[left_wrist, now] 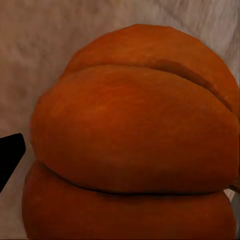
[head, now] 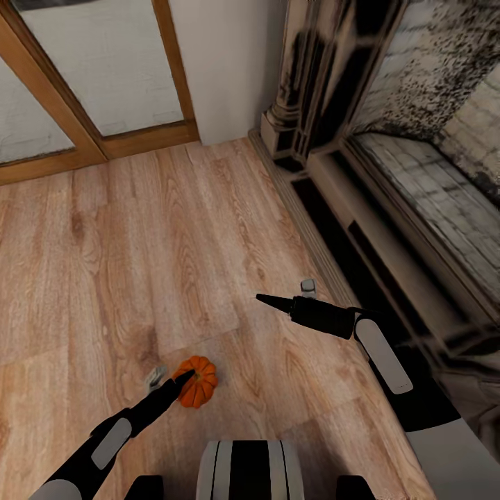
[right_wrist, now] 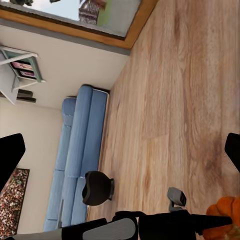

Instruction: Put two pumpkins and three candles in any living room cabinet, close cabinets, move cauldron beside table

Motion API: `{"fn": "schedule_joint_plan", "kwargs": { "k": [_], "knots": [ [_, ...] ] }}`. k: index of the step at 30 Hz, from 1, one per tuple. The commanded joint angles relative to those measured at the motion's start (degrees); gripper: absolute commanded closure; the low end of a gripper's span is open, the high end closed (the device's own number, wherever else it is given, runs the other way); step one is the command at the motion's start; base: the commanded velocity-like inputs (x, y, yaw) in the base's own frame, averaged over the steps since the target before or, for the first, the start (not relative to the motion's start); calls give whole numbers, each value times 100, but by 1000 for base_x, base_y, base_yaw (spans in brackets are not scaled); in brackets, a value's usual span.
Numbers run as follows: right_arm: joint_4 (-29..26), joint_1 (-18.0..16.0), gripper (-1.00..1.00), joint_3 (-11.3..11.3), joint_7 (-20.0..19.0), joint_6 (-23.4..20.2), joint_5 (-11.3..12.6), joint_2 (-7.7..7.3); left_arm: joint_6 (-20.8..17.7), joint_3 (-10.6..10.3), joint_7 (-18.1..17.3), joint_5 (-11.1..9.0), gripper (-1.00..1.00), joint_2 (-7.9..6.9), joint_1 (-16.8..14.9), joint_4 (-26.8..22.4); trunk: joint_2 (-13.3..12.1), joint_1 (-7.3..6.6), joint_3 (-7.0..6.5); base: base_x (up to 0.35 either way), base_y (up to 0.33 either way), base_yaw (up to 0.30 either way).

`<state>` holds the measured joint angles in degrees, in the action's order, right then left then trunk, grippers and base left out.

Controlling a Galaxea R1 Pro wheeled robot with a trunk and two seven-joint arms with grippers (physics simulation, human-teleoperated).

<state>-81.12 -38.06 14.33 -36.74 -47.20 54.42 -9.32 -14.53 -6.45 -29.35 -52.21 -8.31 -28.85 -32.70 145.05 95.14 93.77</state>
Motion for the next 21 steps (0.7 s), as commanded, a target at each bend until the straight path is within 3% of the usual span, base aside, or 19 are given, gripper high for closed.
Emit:
{"fn": "schedule_joint_plan", "kwargs": {
  "k": [1,8,9,21],
  "knots": [
    [0,0,-100,0,0,1,-2,0,21,-14,285,79,-100,3,3,133,0,1,-7,0,0,-207],
    [17,0,-100,-2,7,1,-2,0,-2,-22,281,79,-100,92,-3,120,0,1,-54,0,0,-207],
    [17,0,-100,-1,8,1,-2,0,-5,-22,281,79,100,105,-4,115,0,1,-61,0,0,-207],
    [9,0,-100,-6,0,1,-2,0,43,-23,193,80,100,126,-6,57,0,1,-80,0,0,-48]
  ]
}}
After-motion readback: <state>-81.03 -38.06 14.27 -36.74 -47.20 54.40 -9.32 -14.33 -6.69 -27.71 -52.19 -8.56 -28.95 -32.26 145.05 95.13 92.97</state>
